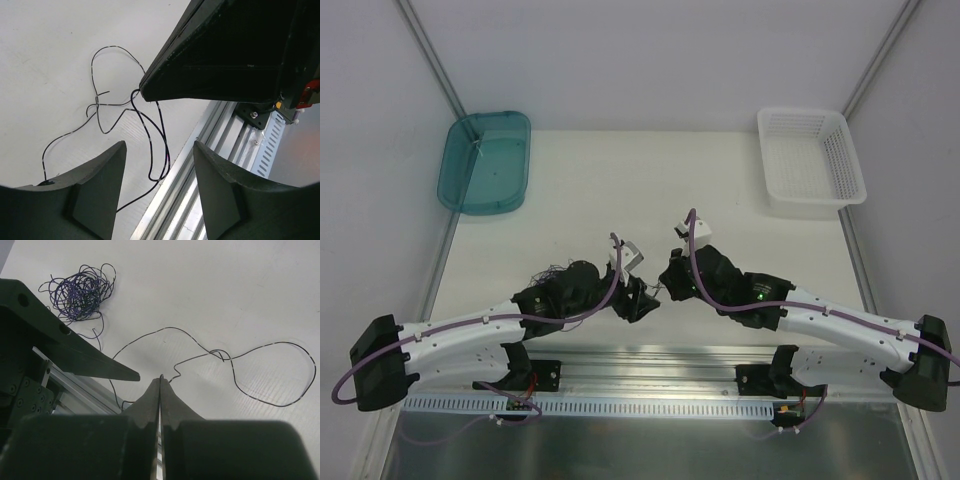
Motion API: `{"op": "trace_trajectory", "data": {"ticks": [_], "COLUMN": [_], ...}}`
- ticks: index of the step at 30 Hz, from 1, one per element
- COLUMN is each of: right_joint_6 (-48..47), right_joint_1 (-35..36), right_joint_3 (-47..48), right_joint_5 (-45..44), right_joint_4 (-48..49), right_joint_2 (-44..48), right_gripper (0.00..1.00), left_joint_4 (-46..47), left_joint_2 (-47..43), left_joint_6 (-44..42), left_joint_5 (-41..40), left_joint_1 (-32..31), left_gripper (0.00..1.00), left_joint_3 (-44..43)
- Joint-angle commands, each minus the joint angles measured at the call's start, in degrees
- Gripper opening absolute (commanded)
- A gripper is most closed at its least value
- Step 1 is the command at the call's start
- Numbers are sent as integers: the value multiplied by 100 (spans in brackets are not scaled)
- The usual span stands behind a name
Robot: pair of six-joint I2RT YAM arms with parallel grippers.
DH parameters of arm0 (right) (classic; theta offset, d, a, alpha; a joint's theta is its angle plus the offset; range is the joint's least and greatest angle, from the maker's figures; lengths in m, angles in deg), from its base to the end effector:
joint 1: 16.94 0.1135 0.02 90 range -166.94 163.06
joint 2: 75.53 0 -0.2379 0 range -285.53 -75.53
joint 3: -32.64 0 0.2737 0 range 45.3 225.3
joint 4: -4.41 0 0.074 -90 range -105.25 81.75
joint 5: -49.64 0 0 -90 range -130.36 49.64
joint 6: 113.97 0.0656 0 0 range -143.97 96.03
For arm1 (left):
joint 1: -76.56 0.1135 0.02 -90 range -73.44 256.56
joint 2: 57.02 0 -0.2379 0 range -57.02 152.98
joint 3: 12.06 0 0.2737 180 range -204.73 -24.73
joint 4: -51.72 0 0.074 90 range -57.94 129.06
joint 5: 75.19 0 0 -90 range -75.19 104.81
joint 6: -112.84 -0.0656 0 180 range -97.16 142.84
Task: Untangle the cables
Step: Untie the cable.
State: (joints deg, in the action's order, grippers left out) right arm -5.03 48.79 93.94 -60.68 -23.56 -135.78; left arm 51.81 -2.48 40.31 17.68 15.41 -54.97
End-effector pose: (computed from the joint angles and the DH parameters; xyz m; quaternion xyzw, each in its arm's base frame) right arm 0.1426 0.2609 0.2637 -0.2484 0.8066 0.2356 0.4819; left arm 0.1355 -0.2528 0.2242 0.3028 0.7129 -0.4155 0.4769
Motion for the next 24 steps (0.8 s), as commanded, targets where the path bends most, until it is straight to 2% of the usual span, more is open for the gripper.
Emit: {"op": "trace_trajectory", "data": {"ticks": [1,6,7,9,10,14,16,24], "right_joint_6": [-101,-66,-66,-40,-48,-22,39,707], "right_joint_1": [53,62,62,71,71,80,80,45], "right_joint_3": [304,286,286,286,286,234,155,-504], "right_joint_5": [-69,-60,-60,-69,-86,-192,-332,-833], "right_joint_4": [46,63,72,63,63,20,-59,-166], "right_joint_2": [31,40,48,57,66,92,110,636], "right_gripper": [1,1,1,1,1,1,1,1], "left_joint_4": [78,78,78,78,78,78,78,-45], "left_joint_2": [91,197,223,241,241,171,39,-786], "left_joint_6": [142,177,177,177,186,195,256,766], "left_joint_5": [170,196,213,205,205,109,-119,-1394], "left_joint_1": [-11,-11,-11,-11,-11,-11,-11,-11], "left_gripper": [55,40,33,26,16,3,0,0], "left_joint_3": [-237,-254,-263,-272,-272,-228,-184,255]}}
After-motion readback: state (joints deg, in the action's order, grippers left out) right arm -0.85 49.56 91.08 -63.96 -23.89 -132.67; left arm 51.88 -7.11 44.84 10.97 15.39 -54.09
